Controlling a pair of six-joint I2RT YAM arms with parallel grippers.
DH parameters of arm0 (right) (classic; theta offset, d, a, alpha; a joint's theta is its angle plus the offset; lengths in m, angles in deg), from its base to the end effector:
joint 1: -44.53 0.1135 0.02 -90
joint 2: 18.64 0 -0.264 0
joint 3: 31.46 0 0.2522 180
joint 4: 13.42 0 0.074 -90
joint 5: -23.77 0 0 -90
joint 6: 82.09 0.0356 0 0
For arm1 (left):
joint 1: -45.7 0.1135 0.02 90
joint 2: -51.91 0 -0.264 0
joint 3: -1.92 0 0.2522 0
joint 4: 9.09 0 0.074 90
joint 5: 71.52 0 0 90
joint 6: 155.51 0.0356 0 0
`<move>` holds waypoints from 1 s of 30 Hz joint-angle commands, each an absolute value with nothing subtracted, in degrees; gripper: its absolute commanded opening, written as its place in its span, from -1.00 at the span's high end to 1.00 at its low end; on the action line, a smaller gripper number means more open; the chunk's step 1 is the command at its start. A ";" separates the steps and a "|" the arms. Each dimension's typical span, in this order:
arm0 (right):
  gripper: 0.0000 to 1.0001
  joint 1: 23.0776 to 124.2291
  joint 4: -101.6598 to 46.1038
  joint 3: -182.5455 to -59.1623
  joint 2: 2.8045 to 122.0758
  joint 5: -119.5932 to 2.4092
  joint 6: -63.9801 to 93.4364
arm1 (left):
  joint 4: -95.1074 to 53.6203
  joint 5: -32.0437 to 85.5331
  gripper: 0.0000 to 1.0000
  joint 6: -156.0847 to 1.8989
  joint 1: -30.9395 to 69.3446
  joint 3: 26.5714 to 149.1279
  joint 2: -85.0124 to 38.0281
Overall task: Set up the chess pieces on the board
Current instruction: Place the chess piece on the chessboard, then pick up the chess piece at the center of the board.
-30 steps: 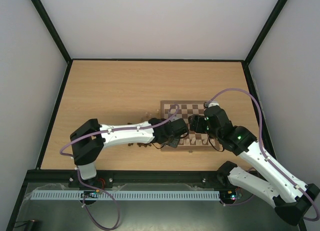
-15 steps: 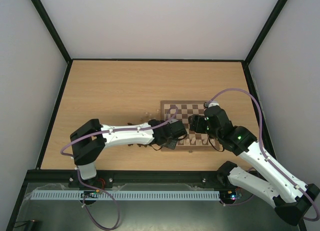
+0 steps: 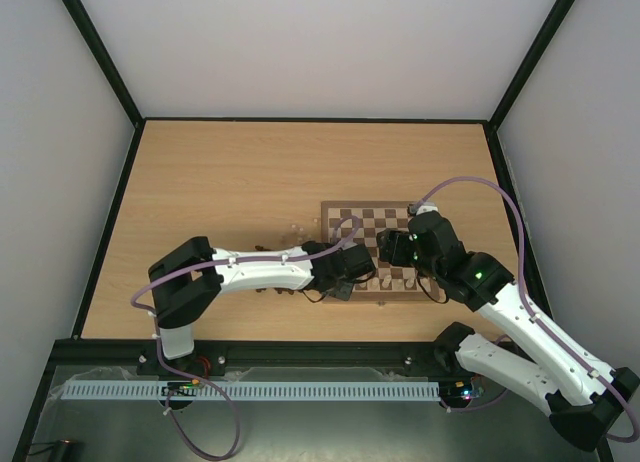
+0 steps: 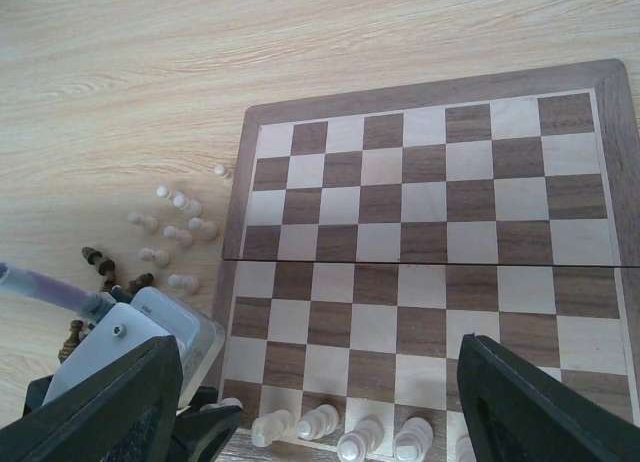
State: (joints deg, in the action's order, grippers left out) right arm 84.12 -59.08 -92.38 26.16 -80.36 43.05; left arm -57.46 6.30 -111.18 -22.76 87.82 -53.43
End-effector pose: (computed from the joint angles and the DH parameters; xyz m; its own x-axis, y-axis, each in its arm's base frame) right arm 0.1361 0.1012 0.3160 -0.5722 0.2511 -0.7807 -0.1528 0.9026 0.4023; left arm 0.1424 -0.3402 0.1834 -0.8670 0.2921 -0.4037 0.3717 0.9187 -0.1337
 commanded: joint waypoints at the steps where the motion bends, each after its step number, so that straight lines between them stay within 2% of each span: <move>1: -0.53 83.85 -59.96 -92.40 26.18 -80.22 42.63 | -58.22 5.43 0.51 -111.58 -23.09 87.47 -53.72; 11: -0.54 83.88 -59.88 -92.28 26.11 -80.12 42.53 | -58.08 4.77 0.02 -111.90 -23.12 87.93 -51.35; 15: -0.54 83.86 -59.77 -92.31 26.10 -80.03 42.45 | -56.49 3.43 -0.32 -111.59 -23.44 87.11 -47.00; 19: -0.54 83.86 -59.69 -92.30 26.26 -79.95 42.37 | -55.61 0.39 -0.85 -111.36 -23.64 86.12 -40.74; 20: -0.54 83.87 -59.61 -92.28 26.39 -79.94 42.37 | -55.48 -0.50 -0.93 -111.25 -23.63 85.90 -39.14; 22: -0.54 83.86 -59.51 -92.37 26.65 -79.89 42.37 | -55.49 -2.23 -0.98 -110.94 -23.60 85.53 -36.20; 30: -0.55 83.90 -58.96 -92.22 29.05 -78.89 42.31 | -56.99 -9.15 -0.99 -110.22 -23.09 83.45 -27.16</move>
State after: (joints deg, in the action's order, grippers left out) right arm 84.12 -59.02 -92.38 27.66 -79.75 43.00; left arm -55.56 -3.97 -110.90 -23.18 85.59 -30.98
